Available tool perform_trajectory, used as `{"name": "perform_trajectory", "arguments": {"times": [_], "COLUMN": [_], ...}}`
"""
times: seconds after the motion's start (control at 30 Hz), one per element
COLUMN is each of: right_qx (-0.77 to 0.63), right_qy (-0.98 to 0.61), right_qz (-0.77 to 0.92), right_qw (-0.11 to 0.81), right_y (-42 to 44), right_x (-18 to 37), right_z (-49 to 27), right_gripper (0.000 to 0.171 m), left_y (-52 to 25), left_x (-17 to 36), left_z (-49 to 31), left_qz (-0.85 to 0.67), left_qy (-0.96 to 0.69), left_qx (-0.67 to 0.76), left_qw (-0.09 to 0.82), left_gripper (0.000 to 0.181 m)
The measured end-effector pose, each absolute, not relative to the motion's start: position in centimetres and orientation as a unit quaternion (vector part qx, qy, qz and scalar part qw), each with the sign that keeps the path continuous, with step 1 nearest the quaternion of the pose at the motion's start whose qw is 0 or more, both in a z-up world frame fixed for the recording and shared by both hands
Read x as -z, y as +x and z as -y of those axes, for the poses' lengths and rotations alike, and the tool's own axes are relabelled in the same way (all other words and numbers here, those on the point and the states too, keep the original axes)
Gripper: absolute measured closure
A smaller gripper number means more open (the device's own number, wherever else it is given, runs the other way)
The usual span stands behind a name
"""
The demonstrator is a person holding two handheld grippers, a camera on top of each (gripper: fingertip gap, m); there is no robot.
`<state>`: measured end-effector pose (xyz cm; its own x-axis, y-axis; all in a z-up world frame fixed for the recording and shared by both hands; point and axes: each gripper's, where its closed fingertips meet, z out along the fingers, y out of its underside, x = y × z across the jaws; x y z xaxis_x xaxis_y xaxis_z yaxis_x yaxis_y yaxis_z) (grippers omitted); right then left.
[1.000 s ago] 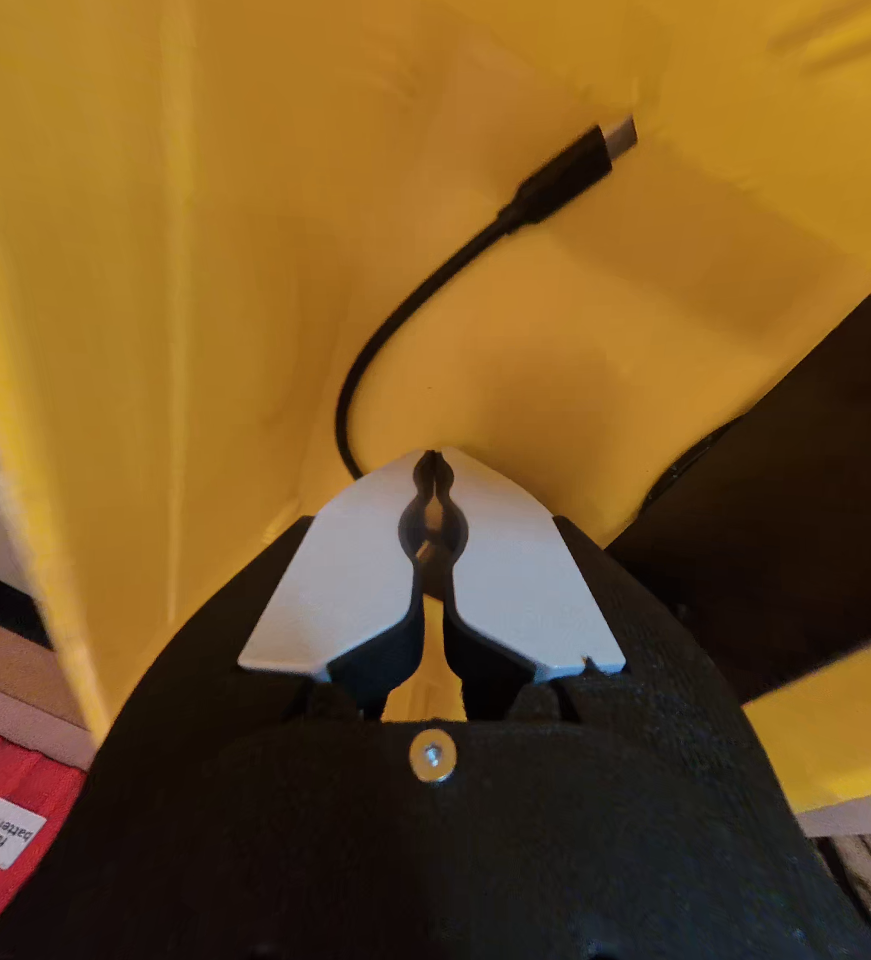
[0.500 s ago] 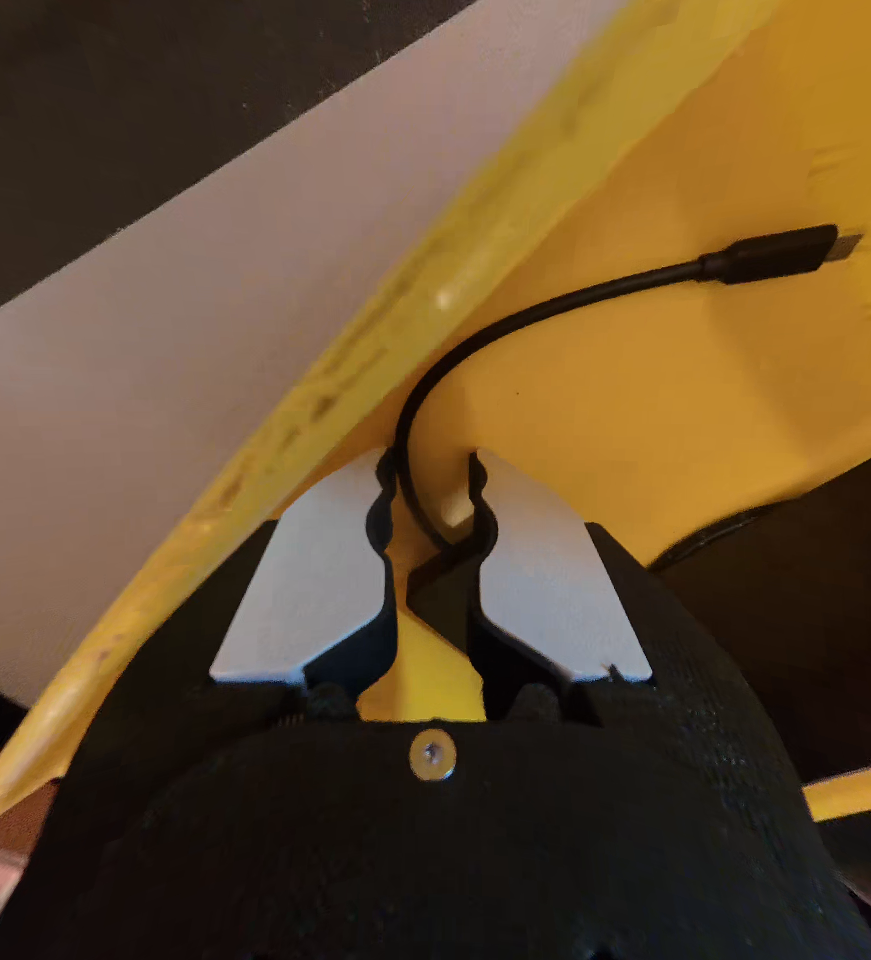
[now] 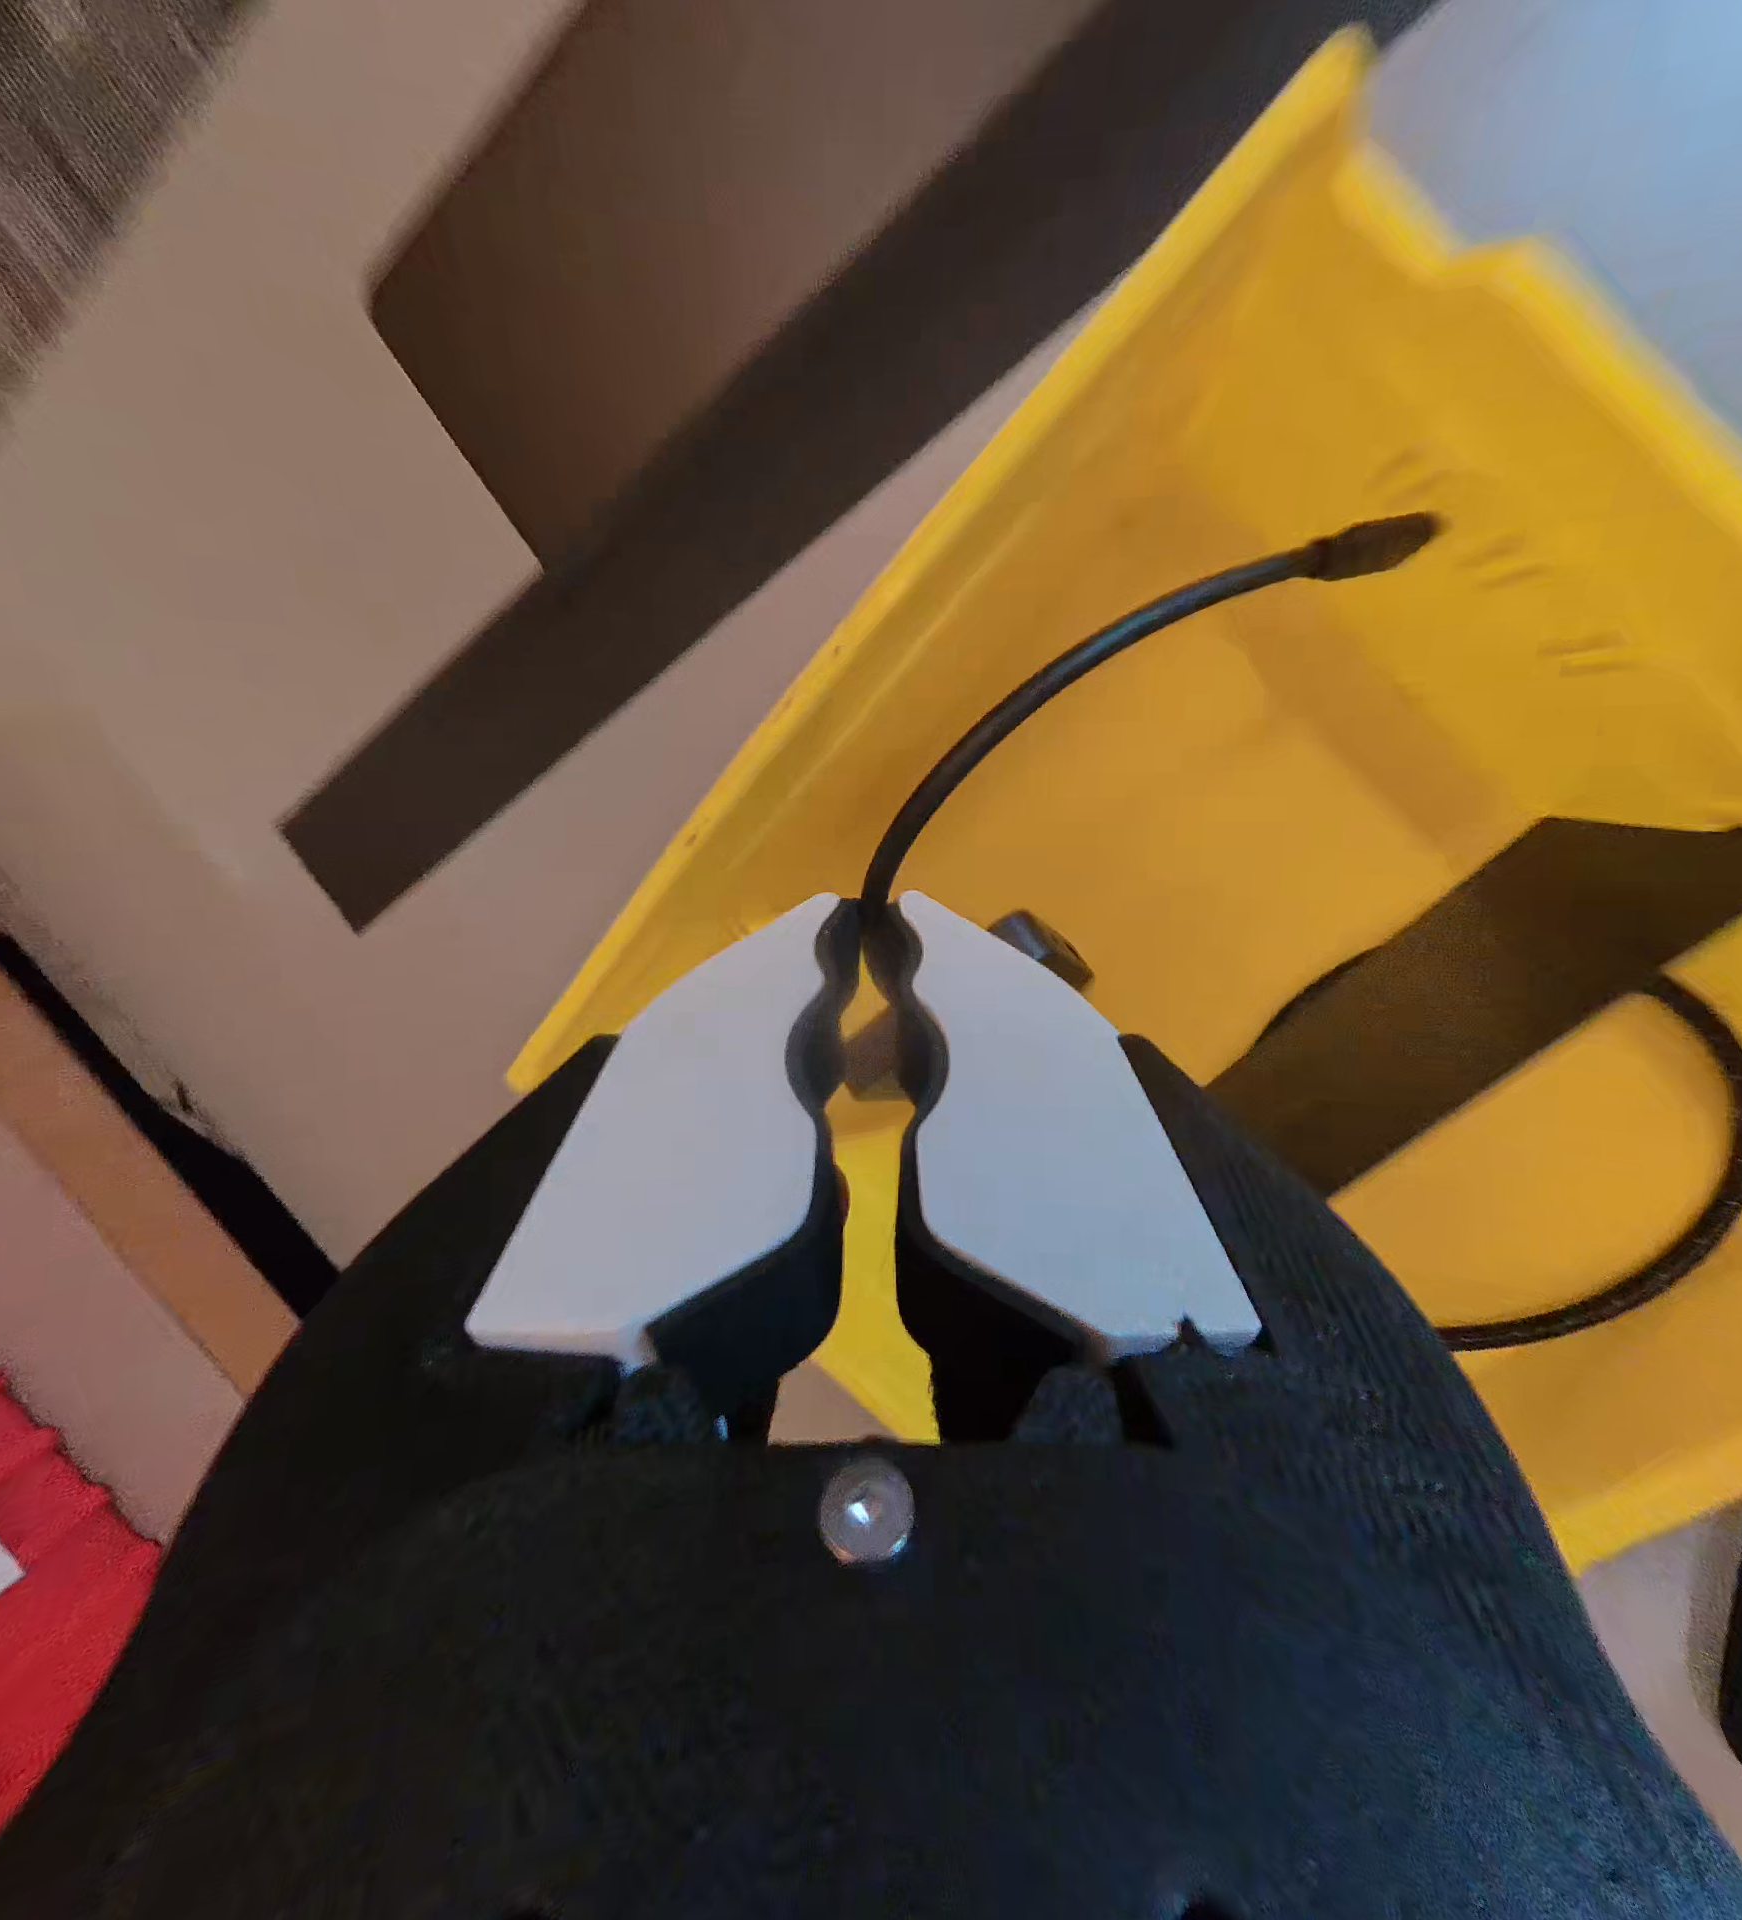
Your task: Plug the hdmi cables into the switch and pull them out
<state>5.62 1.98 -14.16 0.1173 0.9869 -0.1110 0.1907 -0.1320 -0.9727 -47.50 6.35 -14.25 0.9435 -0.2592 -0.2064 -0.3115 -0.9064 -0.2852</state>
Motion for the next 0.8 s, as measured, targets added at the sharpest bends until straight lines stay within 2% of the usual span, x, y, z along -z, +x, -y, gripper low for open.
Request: {"name": "perform_trajectory", "arguments": {"times": [0.2, 0.3, 0.47, 0.6, 0.67, 0.73, 0.8], "right_qx": [-0.451, -0.450, -0.412, -0.370, -0.338, -0.301, -0.300], "right_qy": [-0.583, -0.570, -0.545, -0.520, -0.518, -0.513, -0.500], "right_qz": [0.501, 0.506, 0.540, 0.573, 0.555, 0.541, 0.559], "right_qw": [0.454, 0.465, 0.492, 0.515, 0.556, 0.595, 0.590], "right_y": [5.0, 4.2, 1.2, -2.4, -3.8, -4.5, -4.9], "right_x": [13.5, 12.7, 11.4, 11.5, 11.5, 11.6, 12.4], "right_z": [-1.1, -0.4, 2.1, 5.0, 5.0, 4.2, 4.3], "right_gripper": [0.150, 0.150, 0.141, 0.120, 0.113, 0.125, 0.152], "left_y": [-40.2, -33.6, -20.2, -11.7, -9.3, -8.0, -7.9], "left_x": [2.7, -0.5, -1.1, 0.0, 1.2, 2.6, 4.0], "left_z": [-6.7, -5.3, -1.1, 1.6, 2.1, 2.0, 1.5], "left_qz": [-0.196, -0.245, -0.316, -0.297, -0.253, -0.191, -0.116], "left_qy": [-0.909, -0.863, -0.772, -0.692, -0.672, -0.659, -0.651], "left_qx": [-0.036, 0.024, 0.171, 0.292, 0.354, 0.417, 0.473], "left_qw": [0.367, 0.442, 0.524, 0.590, 0.599, 0.596, 0.582], "left_gripper": [0.176, 0.176, 0.177, 0.177, 0.176, 0.176, 0.175]}}
